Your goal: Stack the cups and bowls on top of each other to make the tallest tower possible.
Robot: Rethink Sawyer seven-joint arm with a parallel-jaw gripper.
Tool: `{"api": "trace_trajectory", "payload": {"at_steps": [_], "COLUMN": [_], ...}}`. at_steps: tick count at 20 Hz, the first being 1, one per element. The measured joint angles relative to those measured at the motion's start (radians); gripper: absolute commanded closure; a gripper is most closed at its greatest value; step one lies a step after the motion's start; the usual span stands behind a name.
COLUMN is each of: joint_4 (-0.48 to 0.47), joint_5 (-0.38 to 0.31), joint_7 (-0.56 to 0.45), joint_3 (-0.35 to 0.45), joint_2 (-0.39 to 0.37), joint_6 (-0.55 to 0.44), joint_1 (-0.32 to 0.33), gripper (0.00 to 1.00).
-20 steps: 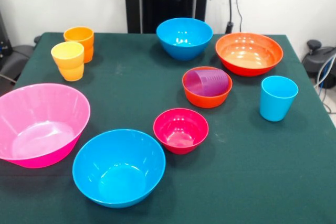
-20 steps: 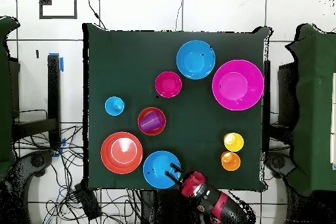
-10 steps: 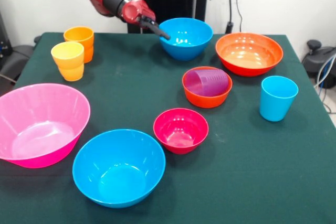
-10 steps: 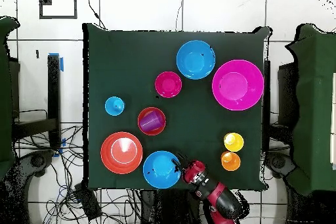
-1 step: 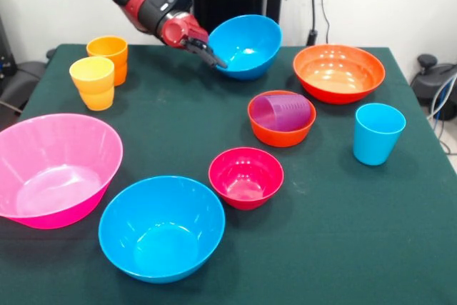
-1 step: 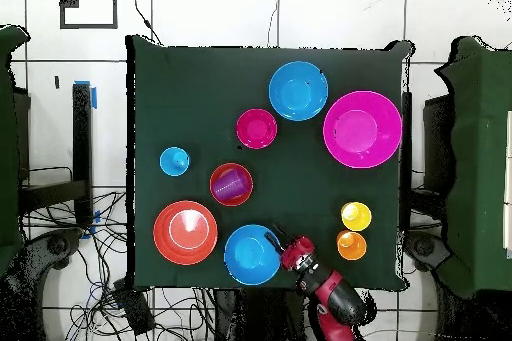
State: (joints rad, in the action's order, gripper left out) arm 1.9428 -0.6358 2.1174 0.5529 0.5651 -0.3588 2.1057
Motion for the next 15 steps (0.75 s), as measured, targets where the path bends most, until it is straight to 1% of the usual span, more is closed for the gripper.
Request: {"api": "trace_trajectory", "payload": {"at_steps": [11,13,15], "joint_4": [-0.017,-0.017,-0.01], "joint_5": [-0.023,-0.037,-0.08], "joint_7": [0.0,0.0,0.0], "joint_3": [0.014,0.015,0.02], "joint_2": [-0.001,-0.004,-0.044], "joint_6": [-0.027,-0.029,-0.025], "joint_1": [0.0,-0.002,-0.03], "gripper": [0.0,0.0,0.0]}}
